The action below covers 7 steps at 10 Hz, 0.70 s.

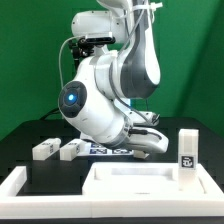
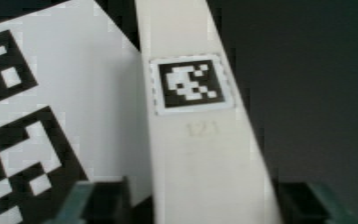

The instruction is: Assemble desk

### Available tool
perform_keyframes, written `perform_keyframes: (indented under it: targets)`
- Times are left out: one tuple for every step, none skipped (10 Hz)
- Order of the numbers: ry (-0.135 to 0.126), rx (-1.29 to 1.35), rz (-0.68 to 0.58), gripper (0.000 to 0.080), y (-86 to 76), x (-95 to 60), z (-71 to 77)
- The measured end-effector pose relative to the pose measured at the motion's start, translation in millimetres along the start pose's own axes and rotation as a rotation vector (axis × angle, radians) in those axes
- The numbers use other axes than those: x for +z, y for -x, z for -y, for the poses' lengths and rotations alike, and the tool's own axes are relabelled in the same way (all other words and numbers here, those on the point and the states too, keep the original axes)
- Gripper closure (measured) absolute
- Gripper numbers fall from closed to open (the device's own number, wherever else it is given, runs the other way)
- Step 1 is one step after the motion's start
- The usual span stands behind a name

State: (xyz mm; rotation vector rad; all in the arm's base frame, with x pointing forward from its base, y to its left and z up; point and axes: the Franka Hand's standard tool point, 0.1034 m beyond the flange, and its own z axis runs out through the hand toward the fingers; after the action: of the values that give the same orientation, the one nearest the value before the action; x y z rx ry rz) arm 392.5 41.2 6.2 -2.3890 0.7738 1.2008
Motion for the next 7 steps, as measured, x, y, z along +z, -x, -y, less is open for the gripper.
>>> perform_keyframes:
  targets:
    - [0.000,0.000,0.000,0.0511,0.0,0.0,0.0]
    - [0.000,0.000,0.000,0.0511,0.0,0.0,-0.1]
    - [0.000,0.000,0.000,0.0511,0.0,0.0,-0.1]
    - [0.000,0.000,0.000,0.0511,0.0,0.0,-0.1]
    - [0.000,0.000,0.000,0.0511,0.0,0.0,-0.1]
    - [0.000,0.000,0.000,0.0511,0.0,-0.1,-0.1]
    - [0.007,-0.005,-0.001,0.0511,0.5,-3.9,-0.3]
